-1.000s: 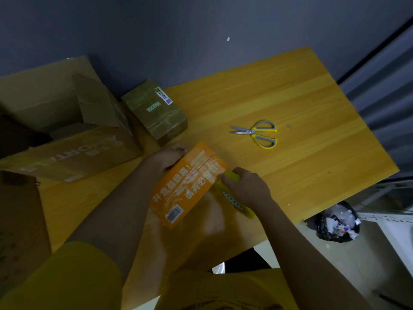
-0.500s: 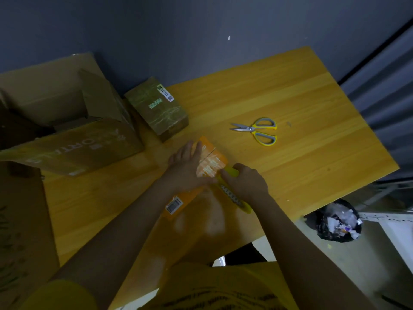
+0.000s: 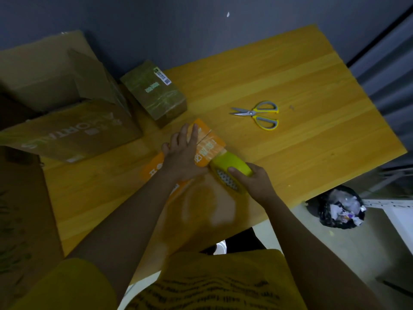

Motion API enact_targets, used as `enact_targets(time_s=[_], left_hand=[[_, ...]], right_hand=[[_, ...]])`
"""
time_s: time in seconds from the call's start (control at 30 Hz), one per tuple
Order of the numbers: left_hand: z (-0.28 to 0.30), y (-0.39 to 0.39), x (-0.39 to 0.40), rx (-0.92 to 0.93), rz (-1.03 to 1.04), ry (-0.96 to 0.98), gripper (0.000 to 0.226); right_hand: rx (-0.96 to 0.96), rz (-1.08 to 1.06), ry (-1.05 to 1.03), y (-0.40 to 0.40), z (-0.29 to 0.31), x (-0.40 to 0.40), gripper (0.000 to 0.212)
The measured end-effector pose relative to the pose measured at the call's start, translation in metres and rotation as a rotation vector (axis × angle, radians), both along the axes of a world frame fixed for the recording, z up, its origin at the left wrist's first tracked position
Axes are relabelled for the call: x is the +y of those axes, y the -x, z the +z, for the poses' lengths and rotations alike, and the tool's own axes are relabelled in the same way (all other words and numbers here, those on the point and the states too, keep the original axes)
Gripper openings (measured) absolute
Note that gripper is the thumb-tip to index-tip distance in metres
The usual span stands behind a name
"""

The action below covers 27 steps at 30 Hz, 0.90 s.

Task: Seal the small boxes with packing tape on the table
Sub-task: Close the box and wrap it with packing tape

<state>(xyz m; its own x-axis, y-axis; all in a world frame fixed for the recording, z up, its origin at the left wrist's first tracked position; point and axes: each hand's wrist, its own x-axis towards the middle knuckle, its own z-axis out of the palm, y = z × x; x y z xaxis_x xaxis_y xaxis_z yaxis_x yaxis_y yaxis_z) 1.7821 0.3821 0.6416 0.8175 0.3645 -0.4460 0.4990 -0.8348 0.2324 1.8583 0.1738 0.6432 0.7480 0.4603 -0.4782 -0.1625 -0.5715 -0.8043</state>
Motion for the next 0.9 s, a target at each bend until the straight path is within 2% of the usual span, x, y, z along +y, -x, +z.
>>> enact_targets(time_s=[0.07, 0.17, 0.3, 0.37, 0.43, 0.53, 0.77, 0.83, 0.9], left_hand=[[0.0, 0.0, 0.001, 0.005, -0.001, -0.003, 0.122], [0.006, -0.002, 0.008, -0.009, 0.019, 0.051, 0.12], [0.006, 0.001, 0.025, -0.054, 0.188, 0.279, 0.127], [0.004, 0.008, 0.03, -0.165, 0.393, 0.486, 0.129], [0.003, 0.018, 0.031, -0.282, 0.603, 0.724, 0.12], [-0.008, 0.031, 0.029, -0.325, 0.685, 0.888, 0.101], [-0.028, 0.044, 0.036, -0.392, 0.81, 1.034, 0.093], [-0.033, 0.05, 0.038, -0.391, 0.862, 1.066, 0.095], [-0.036, 0.052, 0.038, -0.31, 0.846, 1.061, 0.09]], right_hand=[[-0.03, 0.018, 0.048, -0.002, 0.001, 0.004, 0.034], [-0.135, 0.129, 0.261, -0.008, 0.007, 0.013, 0.069], [-0.24, 0.295, 0.535, -0.023, 0.028, 0.021, 0.082], [-0.28, 0.285, 0.447, -0.032, 0.037, 0.019, 0.07], [-0.309, 0.256, 0.29, -0.036, 0.049, 0.02, 0.054], [-0.343, 0.229, 0.208, -0.041, 0.063, 0.037, 0.058], [-0.309, 0.339, 0.432, -0.048, 0.081, 0.076, 0.063], [-0.367, 0.42, 0.558, -0.051, 0.08, 0.08, 0.065], [-0.46, 0.501, 0.69, -0.049, 0.076, 0.081, 0.073]])
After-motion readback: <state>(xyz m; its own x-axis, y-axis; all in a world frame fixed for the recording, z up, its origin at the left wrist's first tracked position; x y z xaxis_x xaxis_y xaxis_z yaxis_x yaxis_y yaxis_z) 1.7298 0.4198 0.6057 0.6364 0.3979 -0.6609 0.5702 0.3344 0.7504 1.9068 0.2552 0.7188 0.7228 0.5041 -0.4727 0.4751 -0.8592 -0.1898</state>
